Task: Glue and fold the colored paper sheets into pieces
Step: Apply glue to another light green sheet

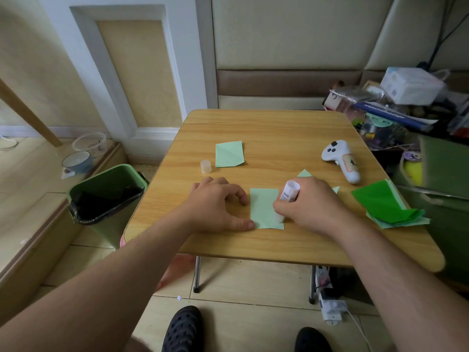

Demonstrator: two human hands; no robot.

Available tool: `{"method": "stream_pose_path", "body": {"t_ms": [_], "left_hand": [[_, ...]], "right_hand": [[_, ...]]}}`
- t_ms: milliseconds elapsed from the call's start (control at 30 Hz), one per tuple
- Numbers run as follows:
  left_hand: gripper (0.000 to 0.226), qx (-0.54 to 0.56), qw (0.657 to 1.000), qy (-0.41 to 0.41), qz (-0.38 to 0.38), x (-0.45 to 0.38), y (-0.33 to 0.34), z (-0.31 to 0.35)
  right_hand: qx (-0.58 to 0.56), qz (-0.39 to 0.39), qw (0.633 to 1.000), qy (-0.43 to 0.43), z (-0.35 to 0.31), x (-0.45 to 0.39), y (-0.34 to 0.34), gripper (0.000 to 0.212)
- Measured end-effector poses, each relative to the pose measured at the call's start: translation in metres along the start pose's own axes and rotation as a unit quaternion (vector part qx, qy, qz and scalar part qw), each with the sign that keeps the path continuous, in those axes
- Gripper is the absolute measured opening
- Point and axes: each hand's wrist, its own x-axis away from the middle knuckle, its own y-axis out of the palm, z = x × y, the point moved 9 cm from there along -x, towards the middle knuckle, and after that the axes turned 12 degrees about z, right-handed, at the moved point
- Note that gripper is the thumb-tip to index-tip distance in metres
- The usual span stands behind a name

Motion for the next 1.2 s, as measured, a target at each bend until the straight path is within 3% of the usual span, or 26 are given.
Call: {"method": "stream_pose_path", "body": {"t_ms": [133,300,400,633,933,1033,1200], "left_hand": [[0.057,0.008,1.0,-0.001,-0.008,0.001,0.001,0.0],[0.022,0.041,0.999,-0.021,0.001,-0.001,-0.001,-0.005],[0.014,0.04,0.999,-0.029,0.02,-0.001,-0.001,-0.004],[0.038,0.017,1.0,-0.01,0.003,0.001,0.001,-0.002],[0.038,0.016,1.0,-0.002,0.005,0.001,0.0,-0.001],[0.037,0.021,1.0,-0.007,0.002,0.0,0.001,-0.002],[0.057,-0.006,1.0,0.005,-0.002,0.001,0.003,0.001]], "right_hand": [[0.005,0.011,1.0,-0.001,0.004,-0.001,-0.003,0.016],[-0.023,0.046,0.999,-0.011,-0.003,-0.001,-0.004,0.02],[-0.075,0.027,0.997,-0.01,-0.011,0.002,0.004,0.019],[-0.067,-0.01,0.998,-0.013,-0.014,0.006,0.022,0.014],[0.004,-0.014,1.0,-0.005,-0.001,0.003,0.002,0.011],[0.013,-0.002,1.0,-0.009,0.003,0.002,-0.003,0.014],[-0.027,0.047,0.998,-0.01,-0.003,0.001,-0.006,0.02]]}}
